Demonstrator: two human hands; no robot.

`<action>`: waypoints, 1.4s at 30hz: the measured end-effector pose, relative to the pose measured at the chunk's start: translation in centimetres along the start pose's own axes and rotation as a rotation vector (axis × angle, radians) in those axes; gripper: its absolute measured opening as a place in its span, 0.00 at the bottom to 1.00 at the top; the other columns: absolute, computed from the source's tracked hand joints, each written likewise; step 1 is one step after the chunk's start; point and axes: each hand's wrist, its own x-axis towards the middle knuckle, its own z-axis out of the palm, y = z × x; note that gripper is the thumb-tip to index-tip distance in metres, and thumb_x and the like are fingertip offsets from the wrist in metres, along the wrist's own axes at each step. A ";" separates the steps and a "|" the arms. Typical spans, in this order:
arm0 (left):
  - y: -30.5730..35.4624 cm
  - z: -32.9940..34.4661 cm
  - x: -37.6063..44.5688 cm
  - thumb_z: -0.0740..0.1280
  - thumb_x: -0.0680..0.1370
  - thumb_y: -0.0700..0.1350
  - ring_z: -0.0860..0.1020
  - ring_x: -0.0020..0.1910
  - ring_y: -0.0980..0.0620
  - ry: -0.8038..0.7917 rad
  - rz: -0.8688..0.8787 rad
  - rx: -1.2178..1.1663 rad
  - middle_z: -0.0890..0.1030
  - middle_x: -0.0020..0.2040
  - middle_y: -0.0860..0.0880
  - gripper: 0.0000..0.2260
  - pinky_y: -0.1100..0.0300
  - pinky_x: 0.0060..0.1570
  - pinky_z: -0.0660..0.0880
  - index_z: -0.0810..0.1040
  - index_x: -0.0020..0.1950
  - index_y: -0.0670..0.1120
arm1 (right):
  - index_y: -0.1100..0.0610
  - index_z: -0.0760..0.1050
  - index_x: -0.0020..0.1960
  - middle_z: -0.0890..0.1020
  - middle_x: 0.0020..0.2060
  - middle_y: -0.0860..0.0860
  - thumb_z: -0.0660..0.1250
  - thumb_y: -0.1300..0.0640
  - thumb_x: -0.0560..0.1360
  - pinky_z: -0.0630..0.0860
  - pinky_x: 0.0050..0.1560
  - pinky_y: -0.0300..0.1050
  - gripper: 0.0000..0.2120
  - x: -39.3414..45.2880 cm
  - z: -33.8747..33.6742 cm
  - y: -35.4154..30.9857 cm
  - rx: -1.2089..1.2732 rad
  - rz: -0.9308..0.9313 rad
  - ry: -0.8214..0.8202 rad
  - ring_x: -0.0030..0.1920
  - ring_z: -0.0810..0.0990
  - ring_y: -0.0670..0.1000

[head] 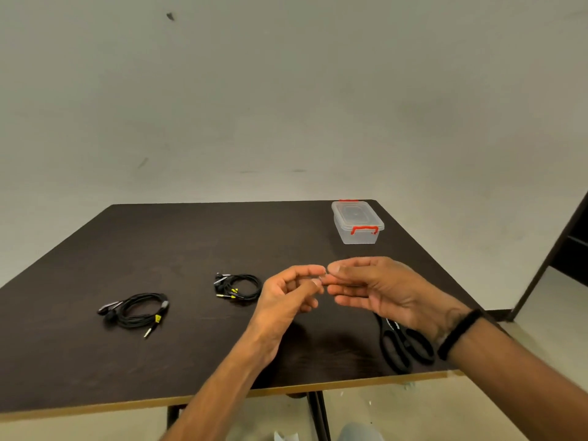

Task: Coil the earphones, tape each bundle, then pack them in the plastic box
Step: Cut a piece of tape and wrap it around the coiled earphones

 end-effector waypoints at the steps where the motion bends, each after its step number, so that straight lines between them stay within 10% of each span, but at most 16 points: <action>1: 0.2 -0.2 -0.2 0.72 0.79 0.41 0.79 0.39 0.54 0.001 0.001 0.007 0.86 0.46 0.48 0.09 0.58 0.47 0.77 0.87 0.57 0.52 | 0.64 0.86 0.57 0.88 0.53 0.63 0.81 0.59 0.66 0.86 0.52 0.49 0.21 0.3 0.4 0.1 0.037 0.005 -0.003 0.47 0.89 0.54; 21: 2.6 -8.3 -1.9 0.77 0.75 0.56 0.82 0.38 0.57 -0.002 0.000 0.428 0.87 0.44 0.50 0.10 0.66 0.41 0.76 0.85 0.55 0.57 | 0.59 0.83 0.59 0.90 0.47 0.59 0.82 0.65 0.69 0.85 0.43 0.44 0.20 3.1 5.2 1.2 -0.159 -0.132 0.089 0.41 0.86 0.50; 29: 3.7 -13.7 -1.4 0.76 0.76 0.50 0.78 0.36 0.60 0.319 0.101 0.809 0.85 0.40 0.53 0.04 0.60 0.47 0.78 0.86 0.50 0.56 | 0.61 0.80 0.60 0.90 0.40 0.54 0.81 0.66 0.72 0.82 0.38 0.41 0.19 6.5 8.5 1.8 -0.300 -0.273 0.106 0.37 0.81 0.50; 34: 2.6 -13.6 -1.3 0.73 0.76 0.59 0.71 0.63 0.50 0.250 0.185 1.286 0.76 0.60 0.53 0.16 0.51 0.63 0.71 0.82 0.62 0.59 | 0.52 0.80 0.58 0.90 0.41 0.45 0.81 0.58 0.73 0.81 0.44 0.35 0.16 9.2 8.8 2.3 -0.633 -0.513 0.131 0.39 0.86 0.45; 42: -0.2 -12.7 -0.5 0.68 0.80 0.60 0.61 0.73 0.50 0.180 0.250 1.378 0.69 0.70 0.52 0.16 0.50 0.71 0.63 0.80 0.65 0.58 | 0.49 0.78 0.68 0.87 0.45 0.39 0.78 0.58 0.76 0.81 0.50 0.39 0.22 12.1 8.7 3.4 -1.065 -0.890 -0.037 0.46 0.85 0.44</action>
